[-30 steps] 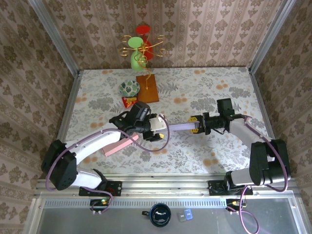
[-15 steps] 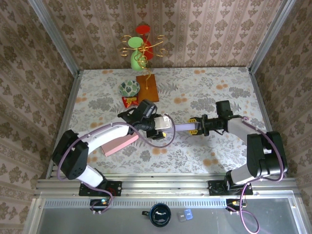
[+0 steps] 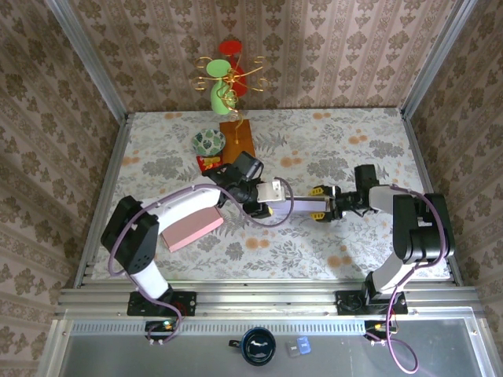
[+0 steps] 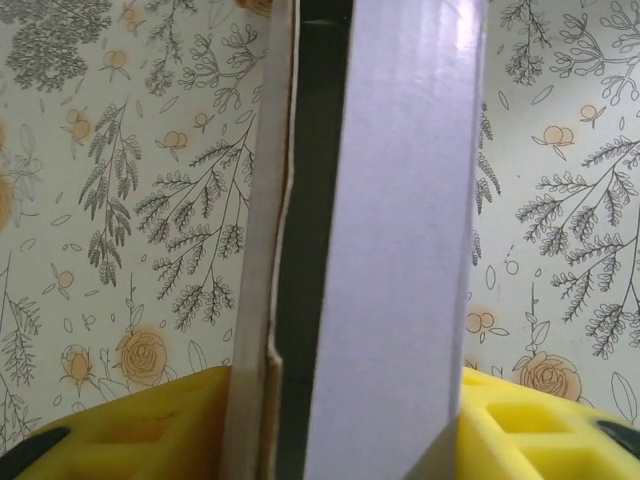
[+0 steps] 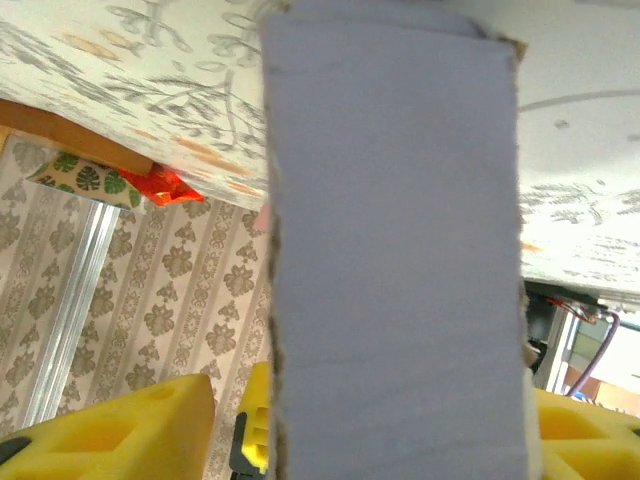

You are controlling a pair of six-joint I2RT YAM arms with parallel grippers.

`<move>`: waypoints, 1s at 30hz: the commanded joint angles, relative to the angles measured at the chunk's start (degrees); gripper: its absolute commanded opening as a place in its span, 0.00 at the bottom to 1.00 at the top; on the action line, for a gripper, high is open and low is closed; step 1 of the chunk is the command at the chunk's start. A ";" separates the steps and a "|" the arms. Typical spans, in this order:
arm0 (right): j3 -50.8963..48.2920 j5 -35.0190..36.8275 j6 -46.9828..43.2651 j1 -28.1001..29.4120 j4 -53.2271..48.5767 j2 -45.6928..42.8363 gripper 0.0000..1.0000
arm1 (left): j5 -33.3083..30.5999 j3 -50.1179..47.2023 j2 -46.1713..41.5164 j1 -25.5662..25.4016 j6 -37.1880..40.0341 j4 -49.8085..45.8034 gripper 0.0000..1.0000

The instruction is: Fold the paper box

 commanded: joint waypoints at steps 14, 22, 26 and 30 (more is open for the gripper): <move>9.52 5.56 -5.10 -4.92 -6.59 -1.97 0.69 | 4.50 8.32 4.89 2.32 -4.48 -9.91 0.36; 14.07 33.22 -20.67 -6.53 -24.46 -19.13 0.68 | 2.80 11.03 6.16 2.45 -6.89 -13.77 0.34; 8.77 46.88 -20.45 2.16 -22.81 -31.50 0.59 | 1.20 12.32 6.49 2.32 -8.79 -15.85 0.32; 1.30 56.41 -14.70 14.19 -15.42 -40.53 0.53 | -0.40 13.83 7.11 1.60 -9.56 -18.19 0.30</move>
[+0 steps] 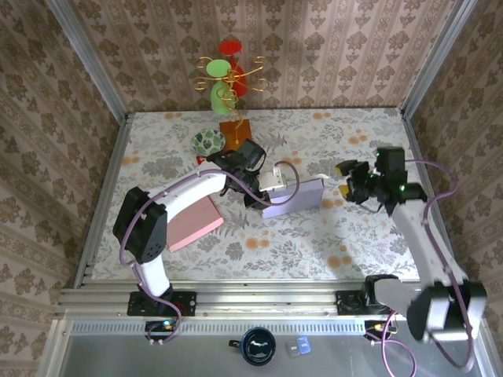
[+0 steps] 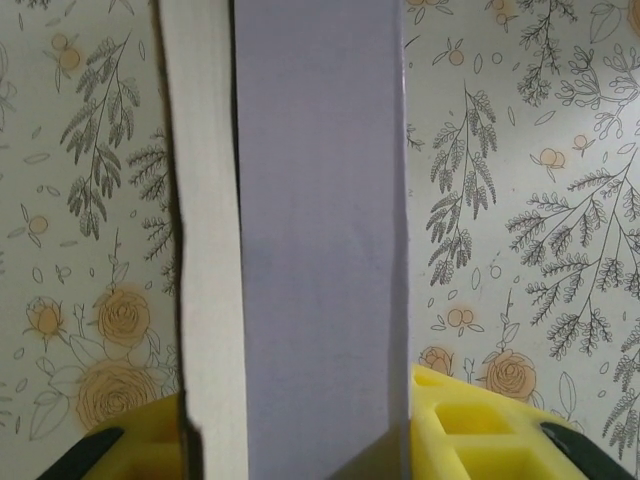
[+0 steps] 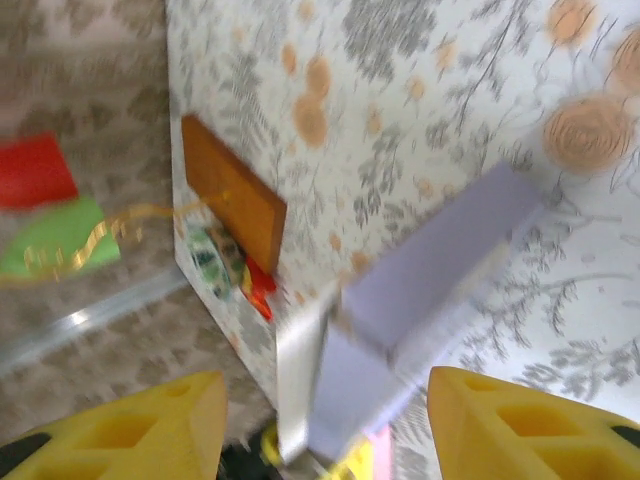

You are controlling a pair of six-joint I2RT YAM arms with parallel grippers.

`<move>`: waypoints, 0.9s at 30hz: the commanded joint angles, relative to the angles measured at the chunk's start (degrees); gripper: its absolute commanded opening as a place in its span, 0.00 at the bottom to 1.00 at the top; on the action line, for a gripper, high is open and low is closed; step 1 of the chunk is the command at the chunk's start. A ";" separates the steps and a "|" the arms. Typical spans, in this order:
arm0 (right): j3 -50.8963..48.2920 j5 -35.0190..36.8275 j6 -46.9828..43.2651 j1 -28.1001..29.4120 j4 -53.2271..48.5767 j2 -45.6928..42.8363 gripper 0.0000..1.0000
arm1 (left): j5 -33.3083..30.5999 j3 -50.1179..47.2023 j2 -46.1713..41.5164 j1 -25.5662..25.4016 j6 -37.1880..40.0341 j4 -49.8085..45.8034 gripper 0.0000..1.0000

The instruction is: Fold the paper box

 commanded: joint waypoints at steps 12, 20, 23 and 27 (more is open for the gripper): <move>-5.43 11.56 7.65 15.28 13.08 7.28 0.47 | -3.23 3.21 2.18 -2.17 -2.50 -6.55 0.30; -5.59 12.12 8.62 16.22 13.80 11.77 0.40 | -3.25 3.39 2.16 -2.53 -2.22 -6.07 0.33; -5.93 11.10 9.58 16.24 11.80 13.02 0.35 | -3.33 3.69 2.16 -2.89 -1.84 -5.57 0.35; -6.26 10.17 10.16 16.30 9.87 14.23 0.31 | -3.48 4.23 2.31 -4.01 -1.01 -4.62 0.37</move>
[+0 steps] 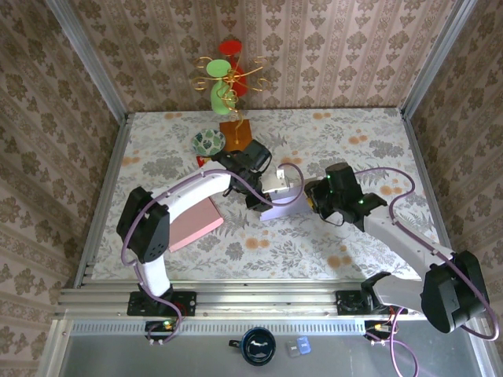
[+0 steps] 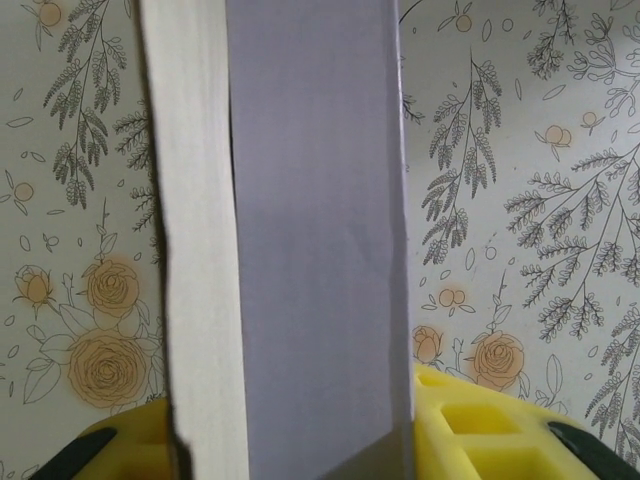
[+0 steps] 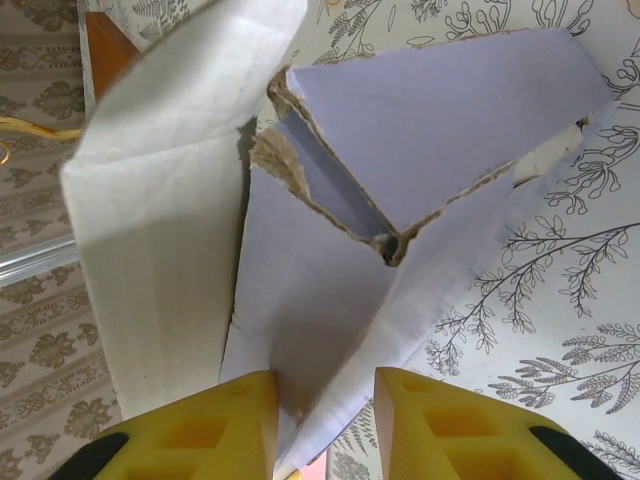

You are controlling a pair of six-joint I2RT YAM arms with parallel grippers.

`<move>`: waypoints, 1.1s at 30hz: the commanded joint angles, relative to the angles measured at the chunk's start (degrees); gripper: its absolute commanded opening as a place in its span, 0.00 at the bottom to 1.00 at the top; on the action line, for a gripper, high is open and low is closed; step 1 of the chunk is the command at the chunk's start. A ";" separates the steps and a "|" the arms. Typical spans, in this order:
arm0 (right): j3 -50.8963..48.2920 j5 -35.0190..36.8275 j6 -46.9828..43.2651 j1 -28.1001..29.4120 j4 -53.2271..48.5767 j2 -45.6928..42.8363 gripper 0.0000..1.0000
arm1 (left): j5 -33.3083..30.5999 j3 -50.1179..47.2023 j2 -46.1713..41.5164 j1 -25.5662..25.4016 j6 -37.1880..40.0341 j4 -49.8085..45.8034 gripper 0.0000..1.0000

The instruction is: Fold the paper box

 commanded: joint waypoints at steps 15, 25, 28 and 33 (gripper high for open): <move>3.12 -2.20 -3.63 -0.37 -7.91 3.53 0.30 | -0.40 1.78 0.76 -2.20 1.74 -0.04 0.33; 4.59 -3.92 -5.09 -0.35 -9.78 5.49 0.26 | -1.04 1.60 0.47 -2.59 2.29 0.30 0.39; 4.68 -4.10 -5.01 -0.37 -9.93 5.82 0.25 | -0.99 1.74 0.54 -2.59 2.40 0.39 0.39; 4.98 -4.31 -5.00 -0.34 -10.12 6.30 0.22 | -1.00 1.63 0.54 -2.64 2.44 0.33 0.36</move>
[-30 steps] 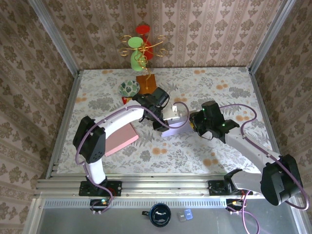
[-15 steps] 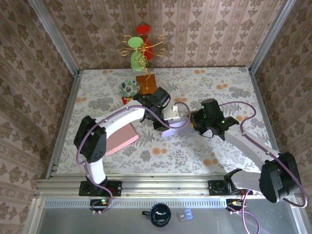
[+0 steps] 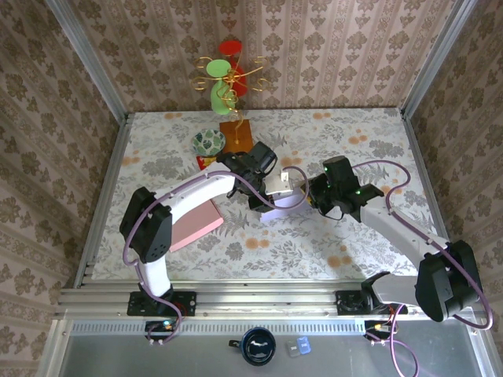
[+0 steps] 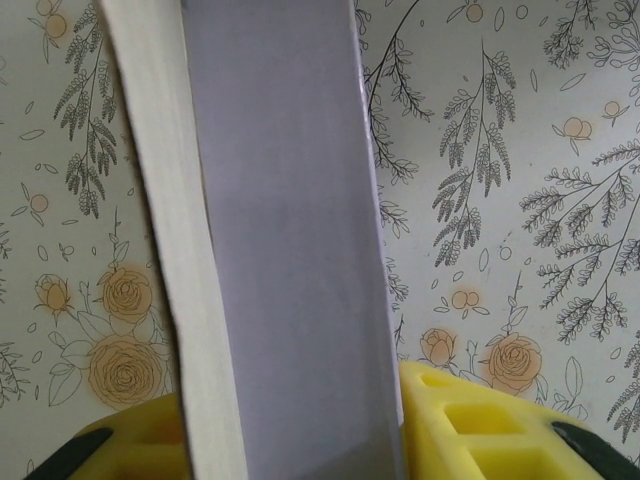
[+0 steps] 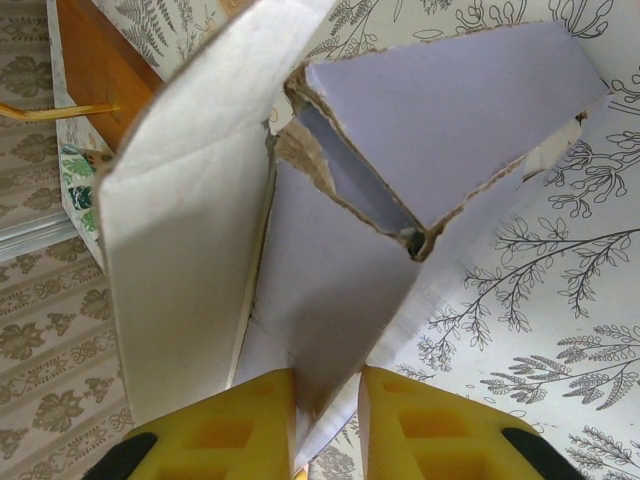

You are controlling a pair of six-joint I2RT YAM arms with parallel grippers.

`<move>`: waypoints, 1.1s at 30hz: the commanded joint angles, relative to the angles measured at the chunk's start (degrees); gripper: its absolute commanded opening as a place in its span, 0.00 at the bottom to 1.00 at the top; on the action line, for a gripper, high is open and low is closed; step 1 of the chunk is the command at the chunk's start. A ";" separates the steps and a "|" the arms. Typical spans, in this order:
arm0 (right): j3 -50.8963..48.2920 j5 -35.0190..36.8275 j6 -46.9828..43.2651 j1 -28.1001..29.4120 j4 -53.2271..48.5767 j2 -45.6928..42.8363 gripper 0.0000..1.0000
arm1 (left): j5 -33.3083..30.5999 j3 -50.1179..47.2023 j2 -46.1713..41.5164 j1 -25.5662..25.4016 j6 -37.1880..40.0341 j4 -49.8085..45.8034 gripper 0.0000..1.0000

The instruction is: Fold the paper box

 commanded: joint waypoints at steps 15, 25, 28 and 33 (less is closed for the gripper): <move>12.62 -8.67 -41.13 -12.62 -13.71 -7.05 0.40 | 2.41 -1.05 -2.85 0.59 3.86 -1.25 0.30; 14.92 -18.32 -62.90 -17.34 -16.20 -2.40 0.39 | 2.92 -3.86 -5.59 2.06 5.72 -2.89 0.30; 12.43 -19.93 -66.16 -17.27 -14.71 -3.02 0.38 | 3.26 -4.50 -6.46 2.78 6.28 -3.42 0.30; 11.29 -18.25 -74.95 -15.89 -17.67 -3.26 0.38 | 4.14 -5.72 -7.65 3.57 7.60 -4.37 0.30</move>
